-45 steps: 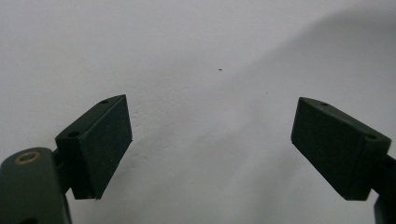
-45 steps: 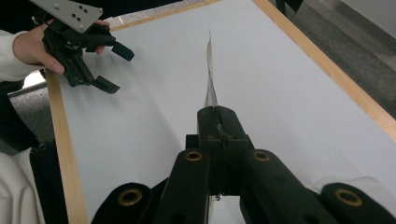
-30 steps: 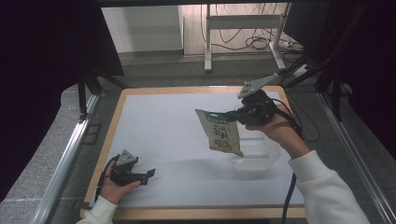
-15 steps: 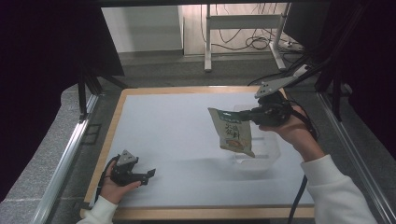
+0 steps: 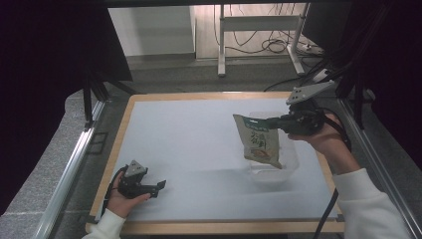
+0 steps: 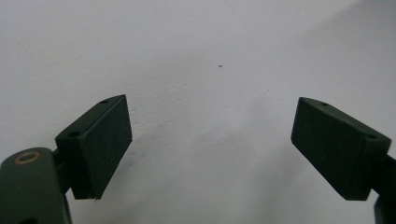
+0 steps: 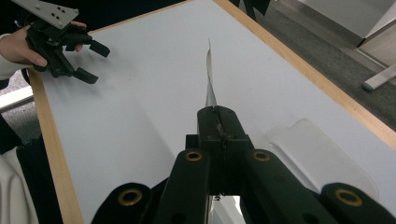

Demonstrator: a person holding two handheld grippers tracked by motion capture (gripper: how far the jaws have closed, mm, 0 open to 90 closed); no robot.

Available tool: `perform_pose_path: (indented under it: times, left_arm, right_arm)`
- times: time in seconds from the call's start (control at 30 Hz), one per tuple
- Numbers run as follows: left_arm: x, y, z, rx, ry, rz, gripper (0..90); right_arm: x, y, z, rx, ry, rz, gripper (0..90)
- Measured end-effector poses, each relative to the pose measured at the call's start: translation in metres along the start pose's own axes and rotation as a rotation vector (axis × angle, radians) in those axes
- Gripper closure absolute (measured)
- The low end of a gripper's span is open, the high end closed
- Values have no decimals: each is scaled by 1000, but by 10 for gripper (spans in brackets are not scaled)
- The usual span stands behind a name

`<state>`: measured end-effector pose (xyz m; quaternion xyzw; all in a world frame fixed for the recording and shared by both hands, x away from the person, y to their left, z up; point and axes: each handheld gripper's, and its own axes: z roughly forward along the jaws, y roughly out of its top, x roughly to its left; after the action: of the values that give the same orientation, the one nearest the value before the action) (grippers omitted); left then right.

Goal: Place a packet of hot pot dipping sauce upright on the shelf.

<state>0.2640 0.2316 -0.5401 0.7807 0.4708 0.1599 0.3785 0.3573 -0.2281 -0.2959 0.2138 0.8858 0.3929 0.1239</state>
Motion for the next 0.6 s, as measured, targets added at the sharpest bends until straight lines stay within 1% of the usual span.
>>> perform_pose_path:
  times: [0.33, 0.6]
  left_arm:
    - [0, 0, 0, 1, 1, 0, 123]
    - [0, 0, 0, 2, 1, 0, 123]
  right_arm:
    - [-12, -11, -6, -2, -10, 29, 895]
    - [-18, -19, -3, 12, -11, 40, 895]
